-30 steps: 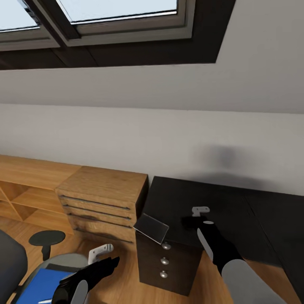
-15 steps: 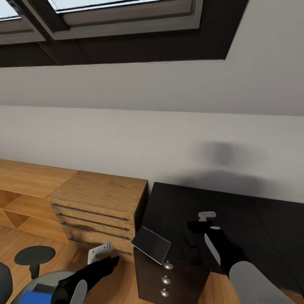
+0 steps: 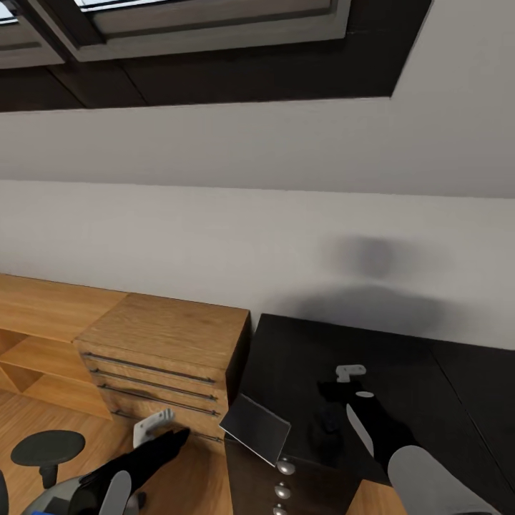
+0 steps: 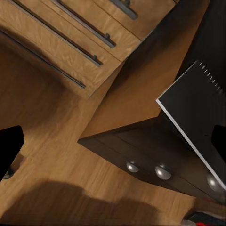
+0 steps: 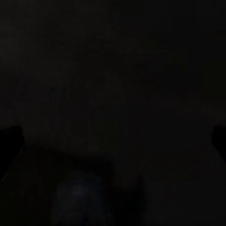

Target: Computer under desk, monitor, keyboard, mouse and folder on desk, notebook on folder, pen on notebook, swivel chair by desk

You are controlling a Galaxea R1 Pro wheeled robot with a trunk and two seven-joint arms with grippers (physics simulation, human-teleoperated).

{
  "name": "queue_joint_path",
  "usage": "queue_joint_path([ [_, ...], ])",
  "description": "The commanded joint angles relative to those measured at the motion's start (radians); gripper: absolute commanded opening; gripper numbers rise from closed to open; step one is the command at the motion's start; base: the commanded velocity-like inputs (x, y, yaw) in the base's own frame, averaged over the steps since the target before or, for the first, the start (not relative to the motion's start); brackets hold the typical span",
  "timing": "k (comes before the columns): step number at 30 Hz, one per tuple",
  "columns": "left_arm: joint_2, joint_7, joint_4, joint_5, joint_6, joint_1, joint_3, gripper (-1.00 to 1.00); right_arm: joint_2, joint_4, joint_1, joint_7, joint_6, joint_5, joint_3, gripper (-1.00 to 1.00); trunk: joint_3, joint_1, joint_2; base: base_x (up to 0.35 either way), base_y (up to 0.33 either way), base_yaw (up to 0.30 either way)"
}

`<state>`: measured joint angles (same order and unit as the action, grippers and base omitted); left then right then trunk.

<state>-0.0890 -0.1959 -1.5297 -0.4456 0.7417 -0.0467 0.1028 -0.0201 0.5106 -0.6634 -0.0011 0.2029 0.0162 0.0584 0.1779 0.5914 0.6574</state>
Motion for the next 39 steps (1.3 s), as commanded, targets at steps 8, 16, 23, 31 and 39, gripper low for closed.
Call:
queue_joint_path([
  [8, 0.004, -0.012, -0.022, -0.139, 0.005, -0.001, 0.035, 1.0, 0.004, -0.027, -0.001, 0.065, -0.013, -0.057, 0.006, 1.0, 0.017, 0.019, 0.036, 0.003, 0.0, 0.0],
  [16, 0.004, -0.013, -0.023, -0.145, 0.005, -0.001, 0.037, 1.0, 0.006, -0.032, -0.002, 0.072, -0.006, -0.061, 0.005, 1.0, 0.042, 0.05, 0.092, 0.0, 0.0, 0.0],
  [23, 0.003, -0.013, -0.023, -0.145, 0.005, -0.001, 0.037, 1.0, 0.006, -0.086, -0.008, 0.07, 0.003, -0.061, 0.005, 1.0, 0.064, 0.077, 0.141, 0.0, 0.0, 0.0],
  [31, 0.003, -0.013, -0.023, -0.145, 0.005, -0.001, 0.039, 1.0, 0.006, -0.102, -0.01, 0.068, 0.043, -0.058, 0.003, 1.0, 0.089, 0.108, 0.197, 0.0, 0.0, 0.0],
  [39, 0.004, -0.013, -0.023, -0.145, 0.005, -0.001, 0.041, 1.0, 0.007, -0.101, -0.01, 0.067, 0.068, -0.055, 0.003, 1.0, 0.093, 0.111, 0.204, 0.0, 0.0, 0.0],
])
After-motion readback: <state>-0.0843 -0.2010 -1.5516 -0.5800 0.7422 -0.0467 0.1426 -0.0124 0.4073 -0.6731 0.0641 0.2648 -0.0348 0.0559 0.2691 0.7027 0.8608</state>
